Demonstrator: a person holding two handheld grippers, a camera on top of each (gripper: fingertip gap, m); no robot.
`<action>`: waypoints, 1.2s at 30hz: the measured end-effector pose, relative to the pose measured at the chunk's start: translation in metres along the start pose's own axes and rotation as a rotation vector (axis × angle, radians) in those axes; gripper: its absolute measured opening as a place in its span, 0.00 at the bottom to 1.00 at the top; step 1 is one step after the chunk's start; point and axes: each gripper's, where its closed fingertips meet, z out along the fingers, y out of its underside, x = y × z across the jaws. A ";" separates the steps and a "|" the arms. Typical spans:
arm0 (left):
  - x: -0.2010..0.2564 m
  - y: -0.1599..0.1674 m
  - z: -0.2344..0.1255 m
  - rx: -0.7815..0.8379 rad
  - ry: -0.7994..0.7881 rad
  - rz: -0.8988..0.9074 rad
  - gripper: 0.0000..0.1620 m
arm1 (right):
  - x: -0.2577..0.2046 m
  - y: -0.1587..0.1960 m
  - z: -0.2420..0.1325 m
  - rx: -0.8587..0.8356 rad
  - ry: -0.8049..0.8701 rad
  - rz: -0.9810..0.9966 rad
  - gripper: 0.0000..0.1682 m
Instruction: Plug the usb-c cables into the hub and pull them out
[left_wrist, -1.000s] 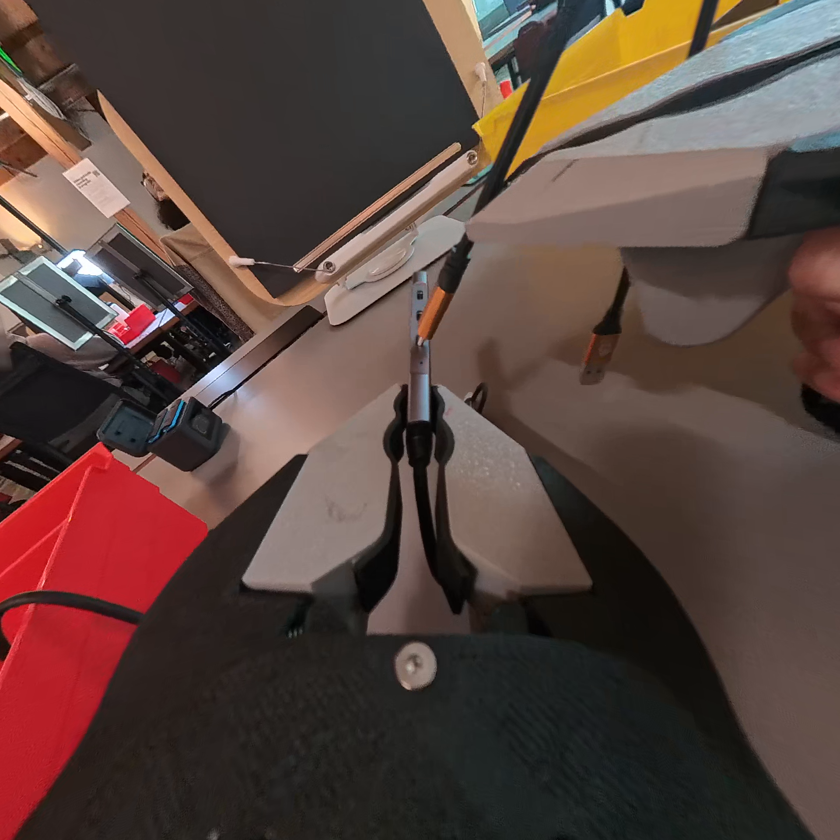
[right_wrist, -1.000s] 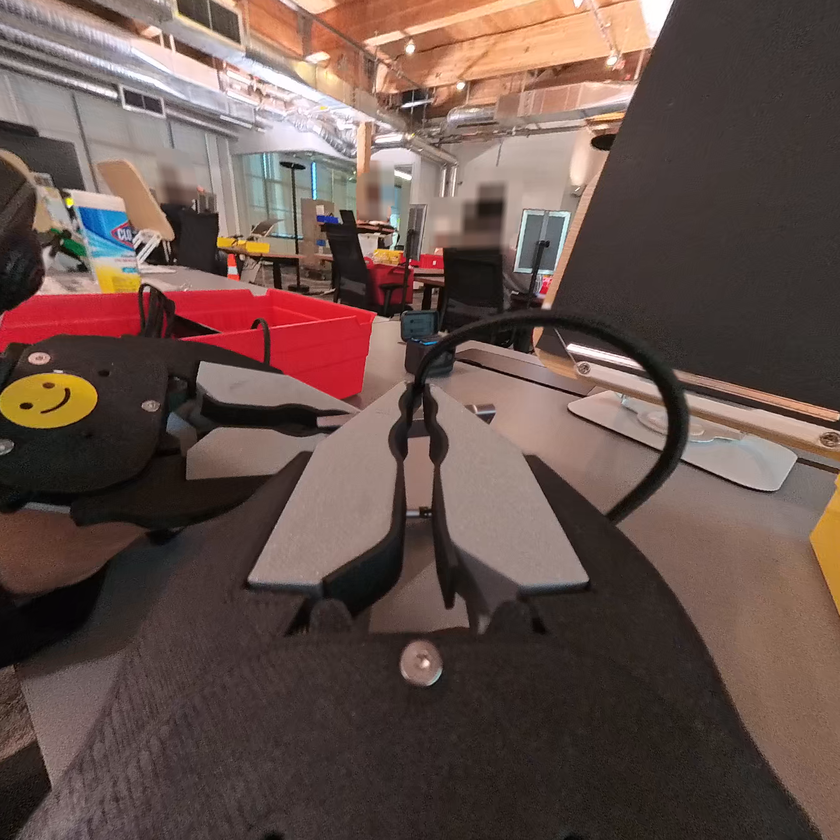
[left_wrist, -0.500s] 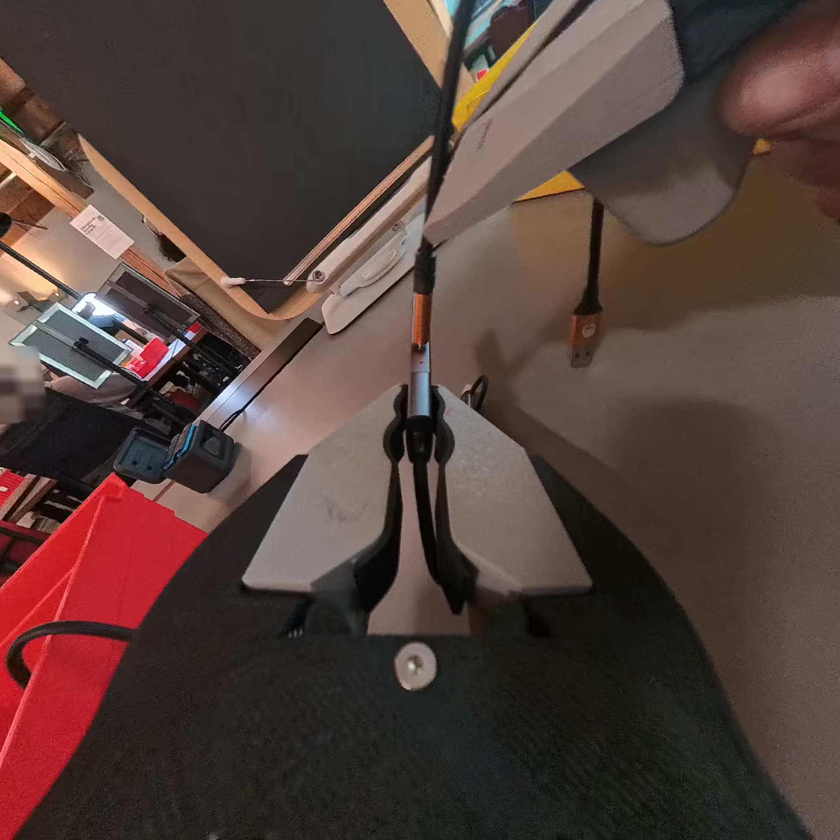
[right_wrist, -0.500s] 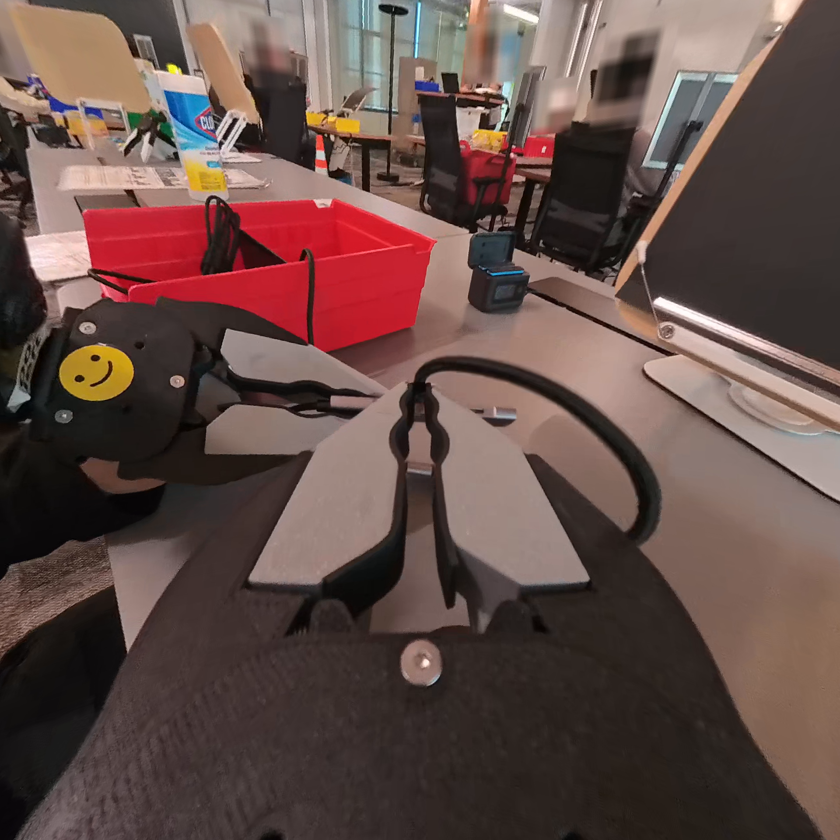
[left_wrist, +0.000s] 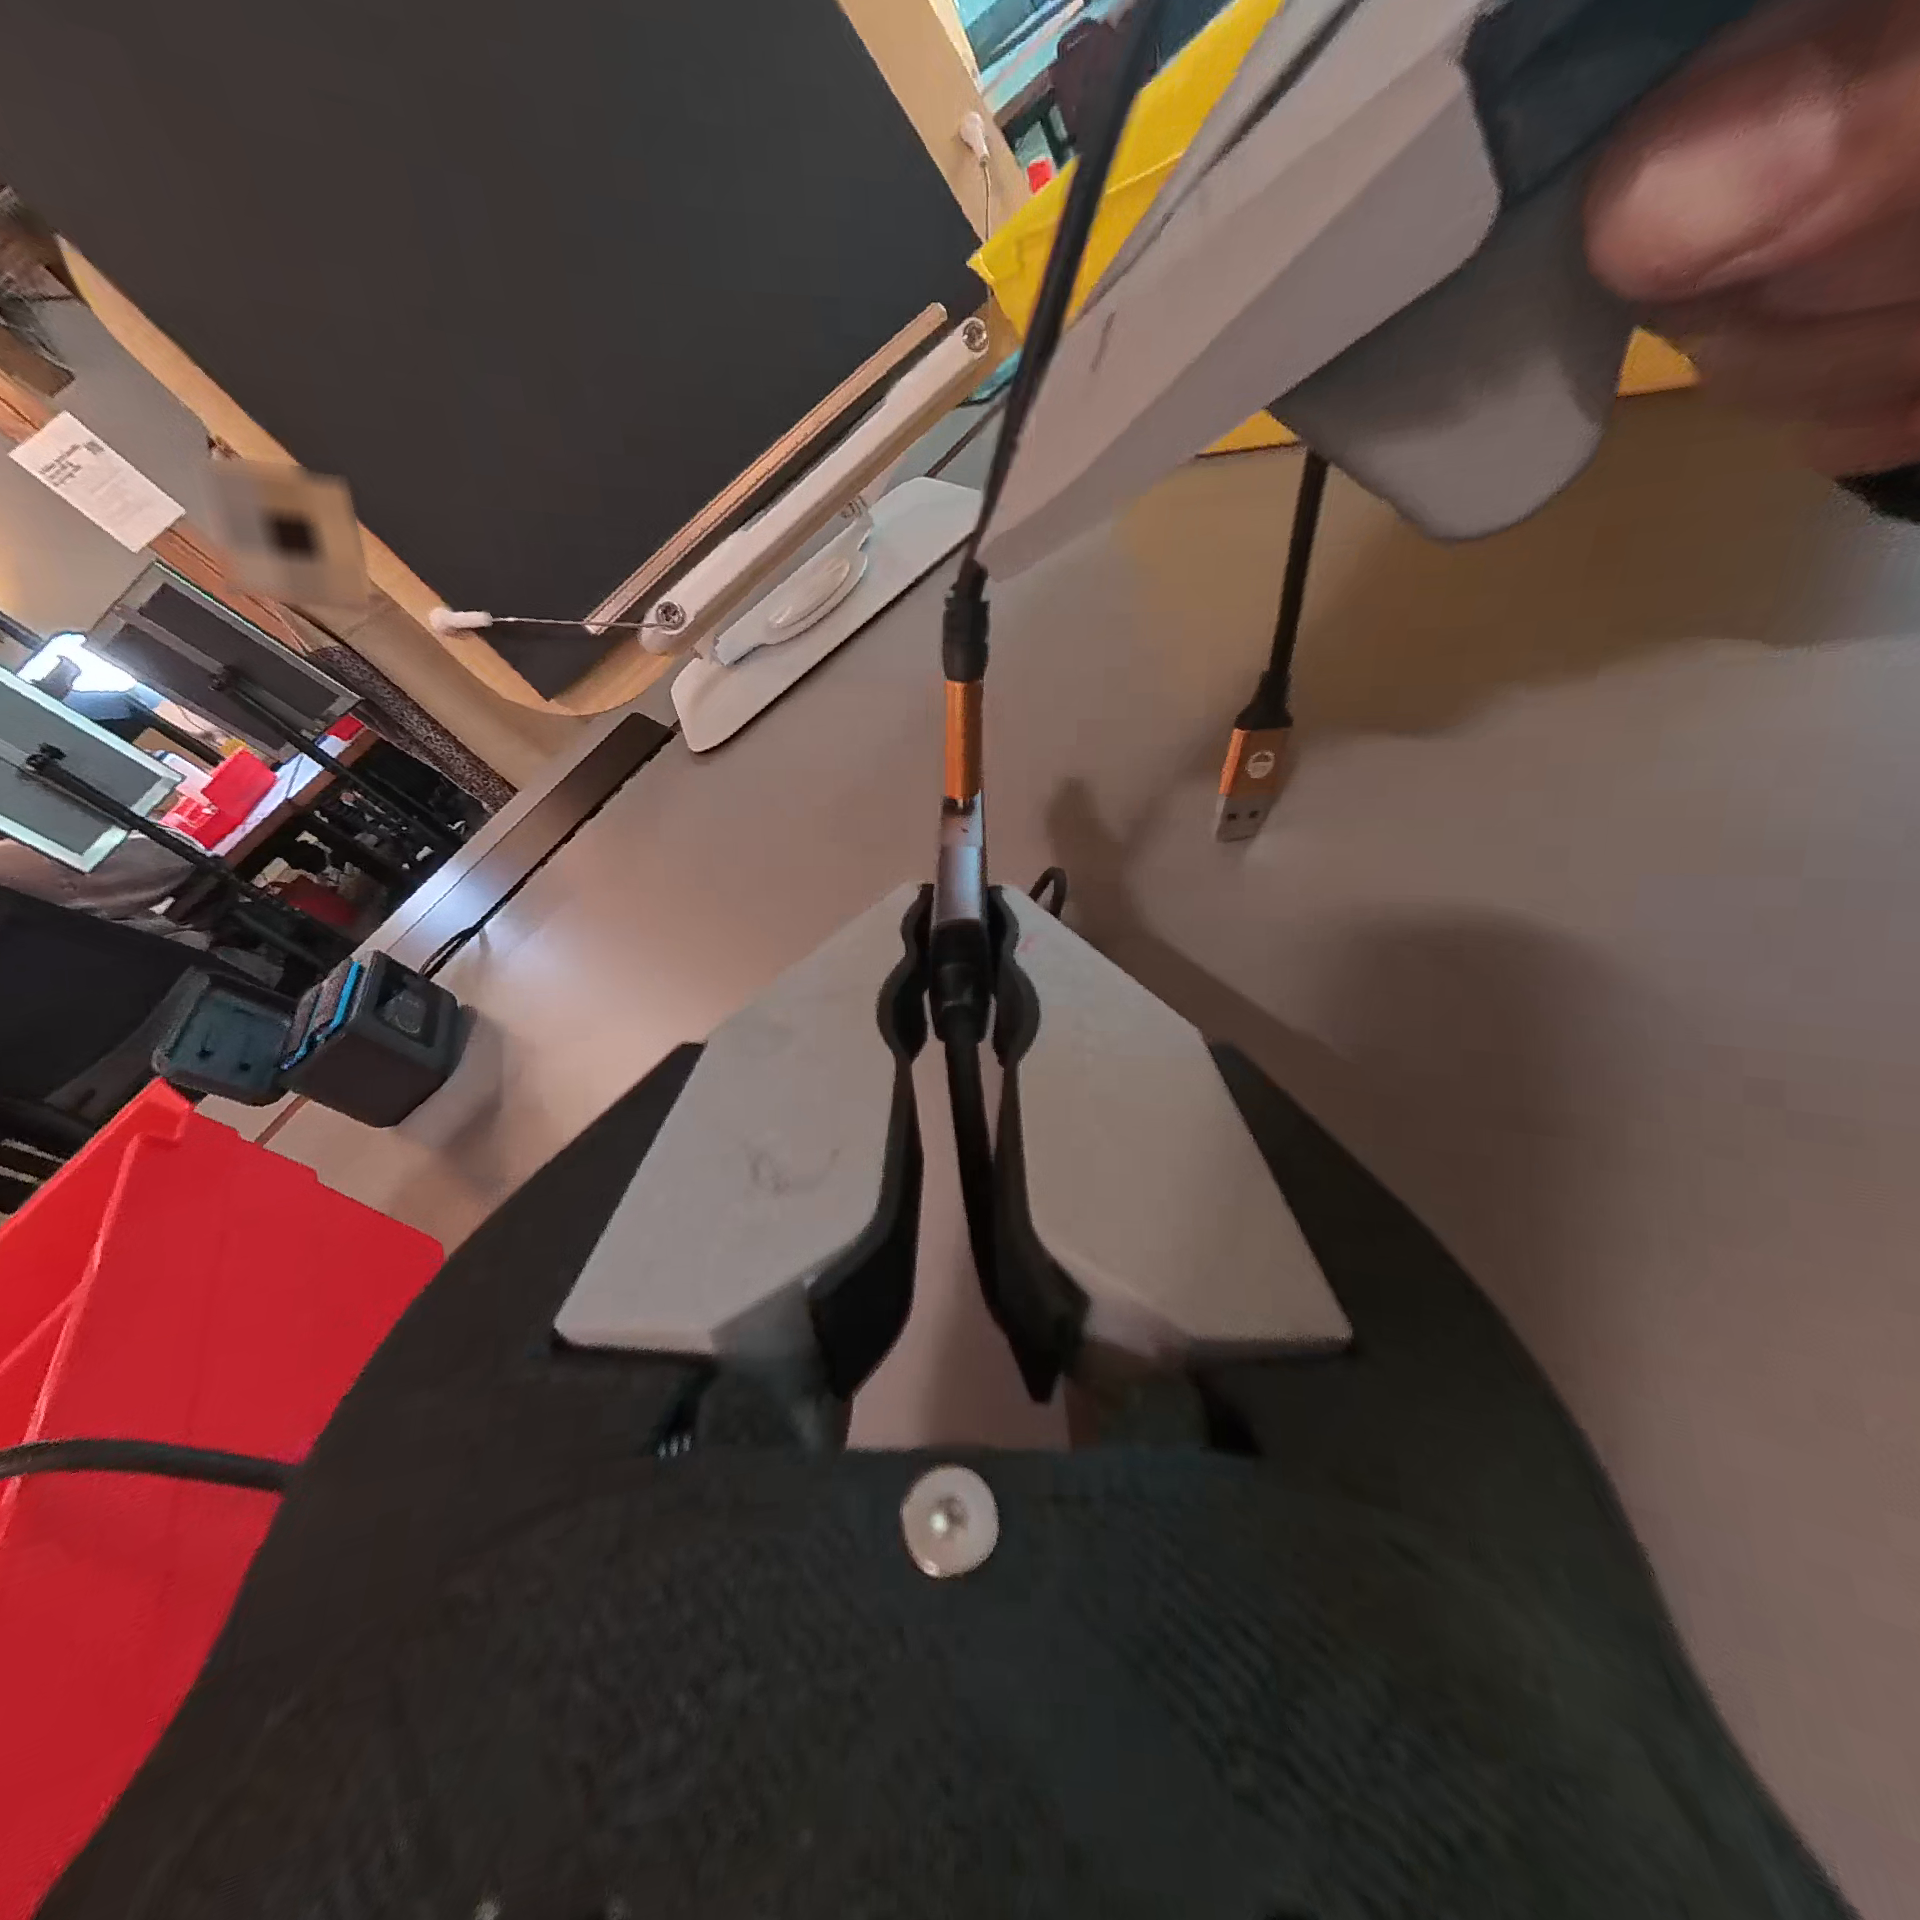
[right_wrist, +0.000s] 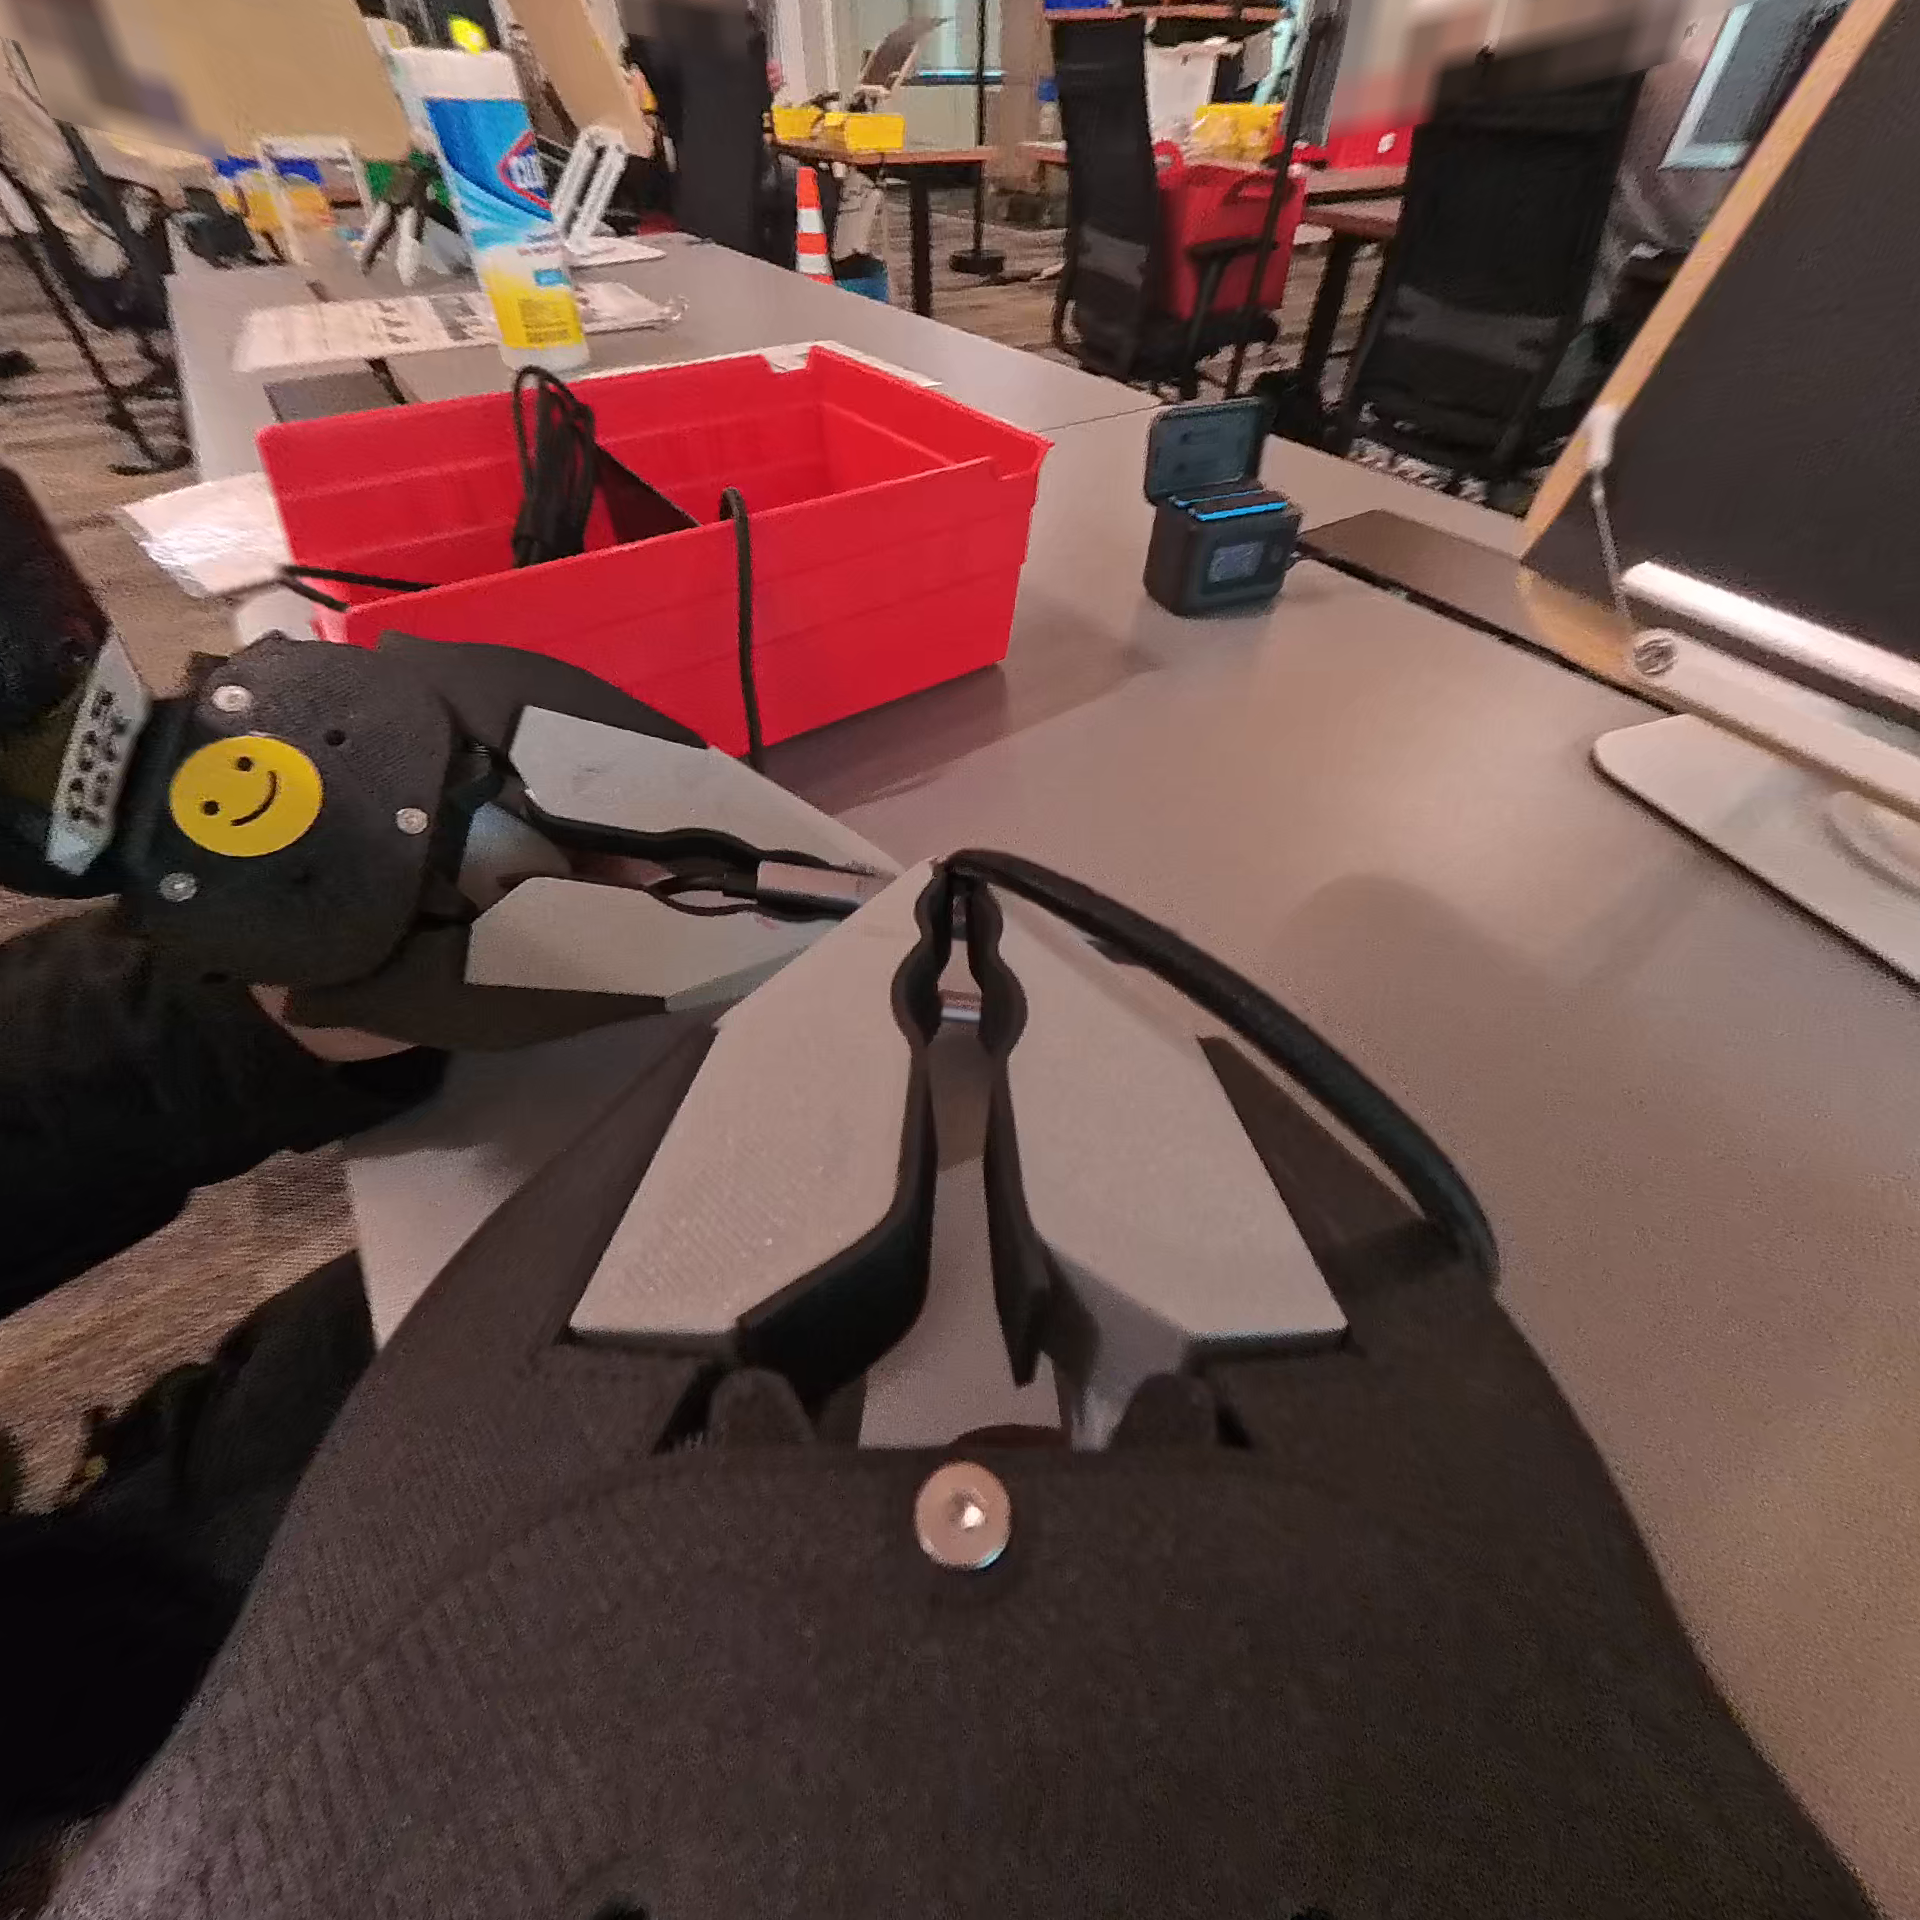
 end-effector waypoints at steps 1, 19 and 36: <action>-0.001 -0.001 -0.001 0.013 0.009 -0.023 0.03 | -0.003 0.002 0.000 -0.007 -0.038 0.033 0.01; -0.016 -0.011 -0.005 0.126 0.105 -0.265 0.04 | 0.010 0.013 -0.004 -0.056 -0.138 0.026 0.16; -0.006 -0.011 -0.002 0.095 0.043 -0.103 0.04 | -0.001 -0.015 0.018 -0.066 -0.118 -0.020 0.03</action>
